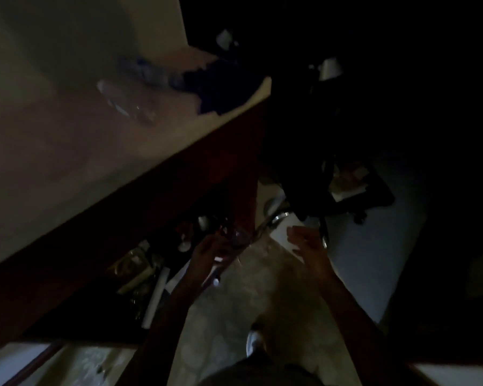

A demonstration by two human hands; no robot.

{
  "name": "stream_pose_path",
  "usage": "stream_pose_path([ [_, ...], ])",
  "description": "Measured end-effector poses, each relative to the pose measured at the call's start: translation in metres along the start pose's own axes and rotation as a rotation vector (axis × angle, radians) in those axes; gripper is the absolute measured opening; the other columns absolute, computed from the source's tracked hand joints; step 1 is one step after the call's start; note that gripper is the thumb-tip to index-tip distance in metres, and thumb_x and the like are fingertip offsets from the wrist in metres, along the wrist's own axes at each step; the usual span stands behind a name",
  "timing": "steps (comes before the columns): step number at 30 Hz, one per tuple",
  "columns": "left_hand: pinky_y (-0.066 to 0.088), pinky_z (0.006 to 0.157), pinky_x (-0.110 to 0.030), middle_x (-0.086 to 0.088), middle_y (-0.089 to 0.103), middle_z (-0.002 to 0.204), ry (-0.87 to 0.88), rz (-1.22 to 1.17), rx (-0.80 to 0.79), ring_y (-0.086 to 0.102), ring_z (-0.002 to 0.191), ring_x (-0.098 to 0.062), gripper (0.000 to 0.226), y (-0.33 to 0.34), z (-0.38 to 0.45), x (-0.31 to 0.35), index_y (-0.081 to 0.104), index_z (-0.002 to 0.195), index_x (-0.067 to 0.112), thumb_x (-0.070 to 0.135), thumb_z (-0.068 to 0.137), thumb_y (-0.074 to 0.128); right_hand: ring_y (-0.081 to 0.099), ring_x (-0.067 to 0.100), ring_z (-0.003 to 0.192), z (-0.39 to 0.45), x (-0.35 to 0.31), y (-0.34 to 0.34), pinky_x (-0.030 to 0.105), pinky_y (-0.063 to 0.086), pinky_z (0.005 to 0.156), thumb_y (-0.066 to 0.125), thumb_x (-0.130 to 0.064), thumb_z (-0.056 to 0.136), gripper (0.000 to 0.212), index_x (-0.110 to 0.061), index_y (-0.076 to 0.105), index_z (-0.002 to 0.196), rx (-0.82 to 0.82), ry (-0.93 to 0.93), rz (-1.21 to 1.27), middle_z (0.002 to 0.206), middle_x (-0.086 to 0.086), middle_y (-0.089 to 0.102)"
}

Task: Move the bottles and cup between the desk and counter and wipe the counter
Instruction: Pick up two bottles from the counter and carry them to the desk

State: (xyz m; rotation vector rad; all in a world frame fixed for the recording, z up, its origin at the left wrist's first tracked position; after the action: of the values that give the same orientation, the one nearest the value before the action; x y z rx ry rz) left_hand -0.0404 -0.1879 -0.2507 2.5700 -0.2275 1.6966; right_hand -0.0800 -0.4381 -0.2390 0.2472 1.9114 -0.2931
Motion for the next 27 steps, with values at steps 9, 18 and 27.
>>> stream_pose_path([
  [9, 0.051, 0.057, -0.025, -0.009, 0.069, 0.087, 0.610, 0.049, 0.483, 0.067, 0.070, -0.016, 0.025, -0.087, 0.027, 0.259, 0.061, 0.103, 0.006, 0.027, 0.101, 0.048, 0.062, 0.002, 0.099, 0.121, -0.237, 0.138, 0.016, 0.048, 0.082, 0.071, -0.028, 0.084, 0.031, -0.019, 0.058, 0.112, -0.295, -0.438, 0.084, 0.110, -0.004, 0.065],
  [18, 0.033, 0.111, -0.047, -0.029, 0.026, 0.154, -0.044, 0.675, 0.910, 0.034, 0.141, -0.039, 0.099, -0.164, 0.109, 0.328, 0.025, 0.150, 0.000, 0.067, 0.084, 0.055, 0.056, 0.029, 0.112, 0.219, -0.367, 0.268, 0.037, 0.049, 0.089, 0.073, -0.054, 0.074, 0.063, -0.008, 0.054, 0.114, -0.335, -0.704, -0.362, 0.123, 0.014, 0.054],
  [27, 0.042, 0.100, -0.043, -0.018, 0.043, 0.142, -0.221, 0.841, 0.895, 0.047, 0.131, -0.036, 0.102, -0.156, 0.146, 0.322, 0.026, 0.145, 0.002, 0.059, 0.074, 0.072, 0.040, 0.037, 0.130, 0.245, -0.350, 0.341, 0.044, 0.041, 0.103, 0.055, -0.063, 0.083, 0.083, -0.004, 0.038, 0.139, -0.449, -0.665, -0.899, 0.143, 0.018, 0.040],
])
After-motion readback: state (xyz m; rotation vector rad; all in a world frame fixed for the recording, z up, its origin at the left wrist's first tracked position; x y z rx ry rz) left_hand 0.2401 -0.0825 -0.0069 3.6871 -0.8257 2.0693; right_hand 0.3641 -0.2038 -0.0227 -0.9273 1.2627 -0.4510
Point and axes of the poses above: each hand's wrist, its own z-axis towards the middle knuckle, its own y-axis out of the palm, x = y × z, the point moved 6 cm from there along z, towards the middle knuckle
